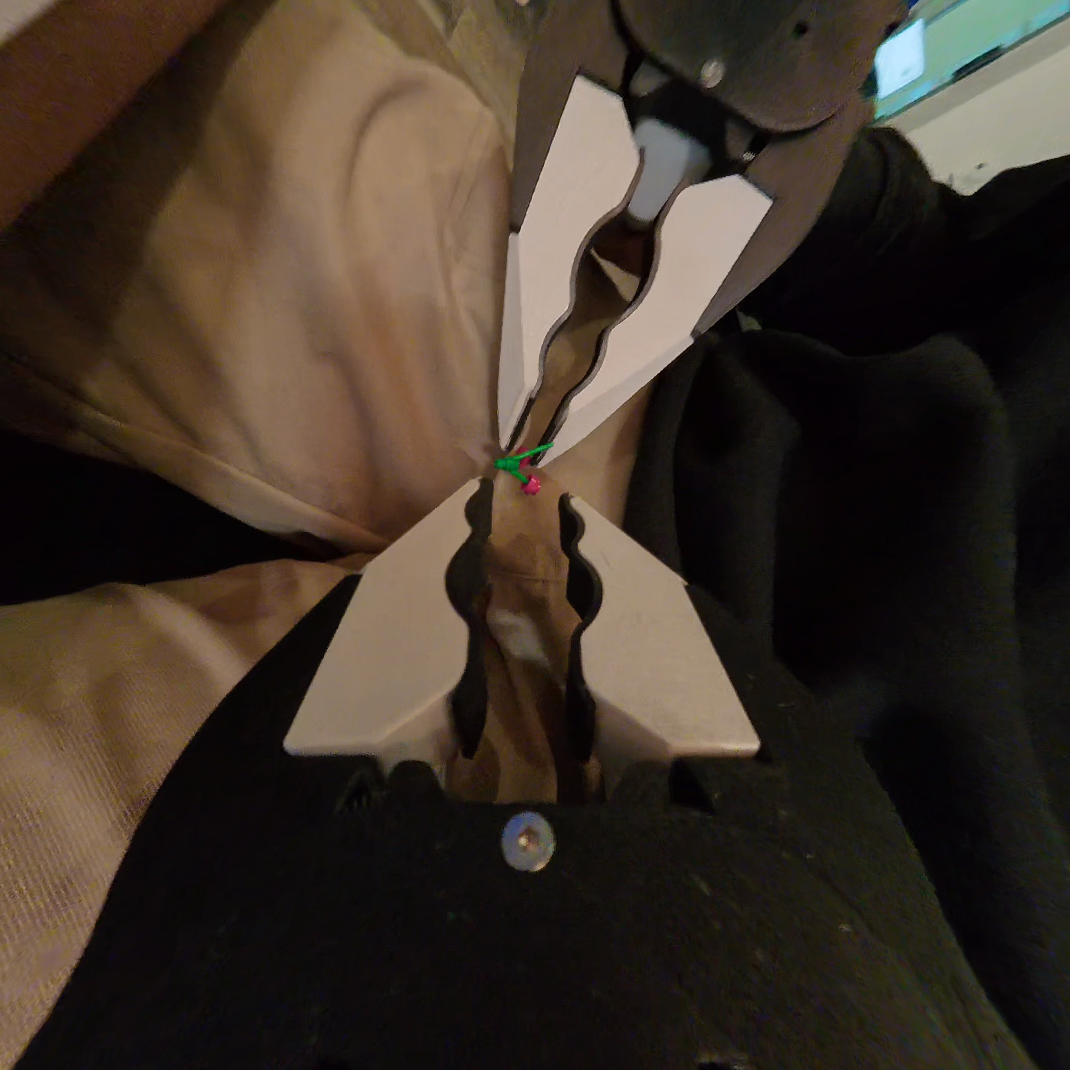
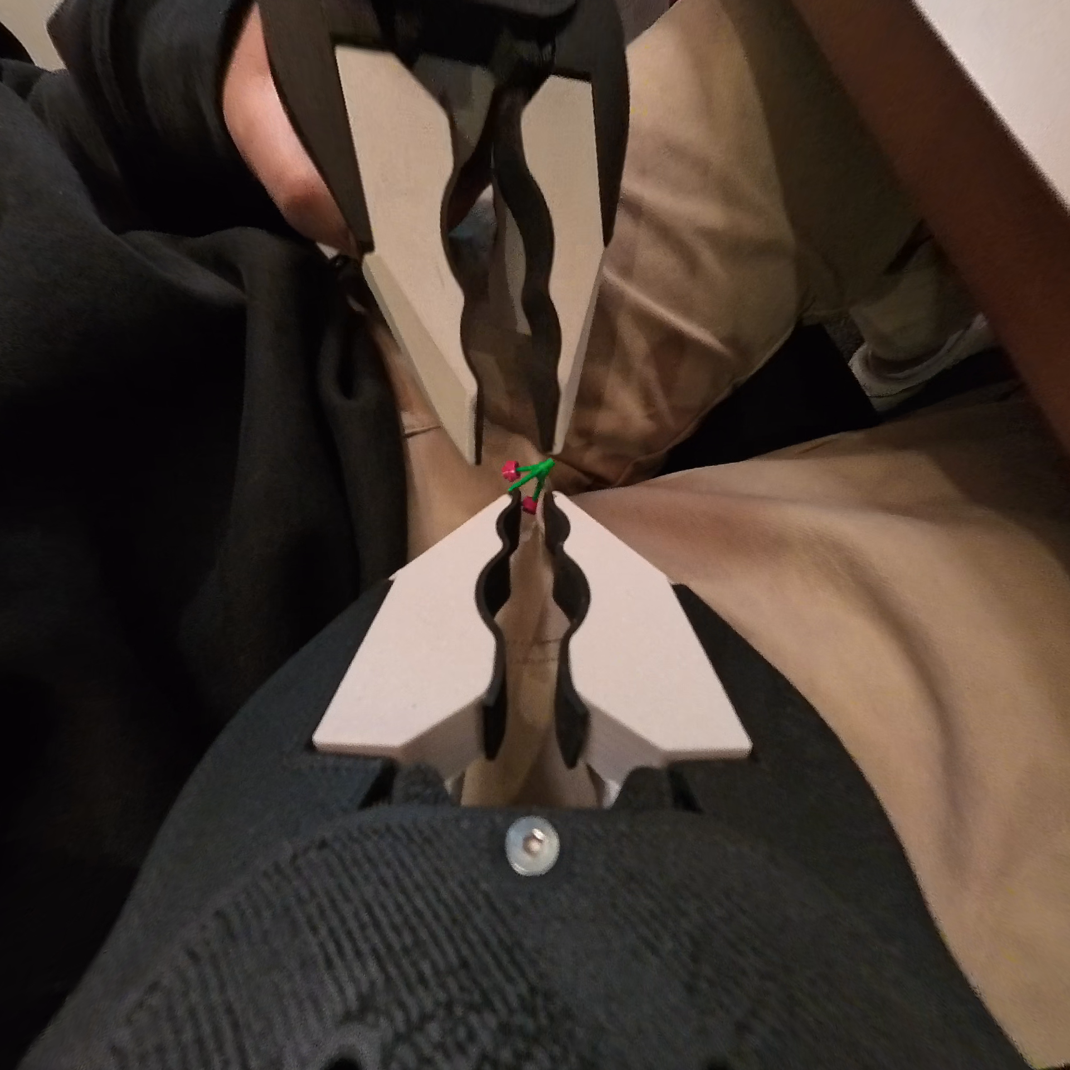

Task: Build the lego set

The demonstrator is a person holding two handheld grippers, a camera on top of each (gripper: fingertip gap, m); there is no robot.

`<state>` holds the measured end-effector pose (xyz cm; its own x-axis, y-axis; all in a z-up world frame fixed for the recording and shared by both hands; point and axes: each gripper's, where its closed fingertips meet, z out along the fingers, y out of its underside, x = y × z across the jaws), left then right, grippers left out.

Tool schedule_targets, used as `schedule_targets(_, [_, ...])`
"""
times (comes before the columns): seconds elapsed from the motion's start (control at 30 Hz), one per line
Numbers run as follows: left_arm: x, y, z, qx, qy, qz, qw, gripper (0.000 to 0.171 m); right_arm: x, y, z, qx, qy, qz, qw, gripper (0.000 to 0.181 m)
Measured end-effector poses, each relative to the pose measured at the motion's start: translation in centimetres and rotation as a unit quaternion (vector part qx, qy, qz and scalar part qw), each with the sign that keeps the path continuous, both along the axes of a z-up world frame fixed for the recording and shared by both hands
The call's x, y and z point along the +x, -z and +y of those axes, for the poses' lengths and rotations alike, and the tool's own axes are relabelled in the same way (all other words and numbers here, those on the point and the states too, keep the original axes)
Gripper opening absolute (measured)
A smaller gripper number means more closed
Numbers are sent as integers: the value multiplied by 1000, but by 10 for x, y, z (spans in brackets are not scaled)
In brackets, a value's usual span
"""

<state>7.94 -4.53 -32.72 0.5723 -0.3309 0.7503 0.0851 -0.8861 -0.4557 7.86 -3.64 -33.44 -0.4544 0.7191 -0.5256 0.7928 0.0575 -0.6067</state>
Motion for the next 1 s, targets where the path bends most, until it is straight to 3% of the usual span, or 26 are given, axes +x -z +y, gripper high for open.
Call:
schedule_targets(0.17, [10,6,2,-8,8,5,1000,23,0,0,1,-10,13,9,1000,5])
schedule_targets(0.4, [9,-4,8,19,-4,-9,1000,6,-1,-6,1,-25,21,26,999,8])
schedule_targets(0.63, [9,-17,11,47,-4,-31,998,5,-2,-22,4,-55,29,51,997,15])
schedule_targets(0.8, [7,-31,14,97,-2,-25,995,5,-5,-48,16,-122,55,82,988,23])
schedule_targets(0.87, [5,-35,16,123,-2,-2,992,5,-9,-58,22,-162,74,88,980,20])
schedule_targets(1.0, [-7,-30,22,179,-10,128,976,5,-16,-58,26,-190,100,59,975,12])
